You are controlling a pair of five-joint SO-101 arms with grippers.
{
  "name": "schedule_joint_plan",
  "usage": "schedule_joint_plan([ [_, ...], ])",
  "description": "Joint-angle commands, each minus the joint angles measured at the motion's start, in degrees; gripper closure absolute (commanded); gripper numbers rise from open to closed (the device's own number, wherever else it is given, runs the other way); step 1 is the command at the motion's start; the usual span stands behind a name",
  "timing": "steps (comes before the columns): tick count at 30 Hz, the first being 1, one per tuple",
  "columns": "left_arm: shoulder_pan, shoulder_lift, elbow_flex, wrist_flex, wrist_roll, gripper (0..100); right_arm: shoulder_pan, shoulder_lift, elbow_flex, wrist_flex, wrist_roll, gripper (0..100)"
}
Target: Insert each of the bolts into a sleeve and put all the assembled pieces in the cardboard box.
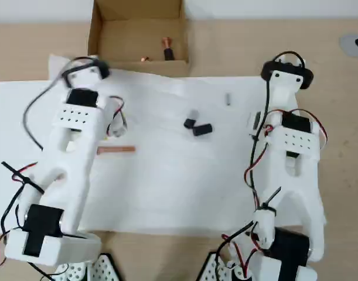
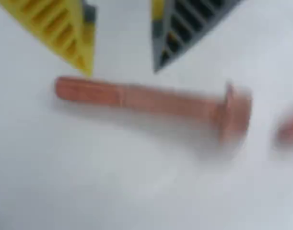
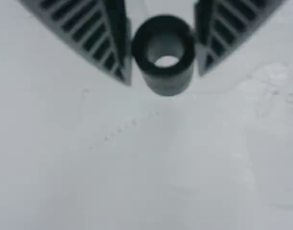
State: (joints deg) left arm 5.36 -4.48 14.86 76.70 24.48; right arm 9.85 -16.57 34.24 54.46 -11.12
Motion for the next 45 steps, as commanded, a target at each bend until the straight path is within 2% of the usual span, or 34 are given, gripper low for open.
schedule_joint_plan([
  [1, -0.9, -0.7, -3.2, 3.8, 20.4, 90, -0.3, -0.1, -4.2, -1.3, 2.4, 93.6],
  [5, -1.0, -0.7, -2.8, 4.4, 23.4, 90, -0.2, -0.2, -4.3, -1.3, 2.5, 93.6],
  [7, -1.8, -0.7, -1.4, 2.7, 28.7, 90, -0.4, -0.2, -4.4, -1.3, 2.5, 93.6],
  [9, -3.2, -0.7, 1.9, -1.8, 34.0, 90, -0.6, -0.2, -4.4, -1.3, 2.5, 93.6],
  [13, -4.2, -0.7, 9.8, -10.8, 39.3, 90, -0.7, -0.2, -4.5, -1.3, 2.9, 93.6],
  [22, -4.3, -0.7, 19.3, -24.0, 43.9, 90, -0.3, -0.2, -4.5, -1.3, 5.3, 93.6],
  [27, -4.3, -0.7, 19.4, -24.4, 46.2, 90, -0.3, -0.2, -4.5, -1.3, 6.6, 93.6],
  [37, -4.3, 0.0, 20.0, -24.5, 46.2, 91, -0.3, -0.5, -5.4, -1.2, 7.3, 93.6],
  [43, -4.5, 7.9, 17.8, -24.1, 45.7, 91, -0.4, -0.7, -7.2, -0.9, 7.2, 93.6],
  [45, -5.5, 10.4, 14.6, -22.9, 43.2, 92, -0.4, -0.7, -7.3, -0.9, 7.2, 93.6],
])
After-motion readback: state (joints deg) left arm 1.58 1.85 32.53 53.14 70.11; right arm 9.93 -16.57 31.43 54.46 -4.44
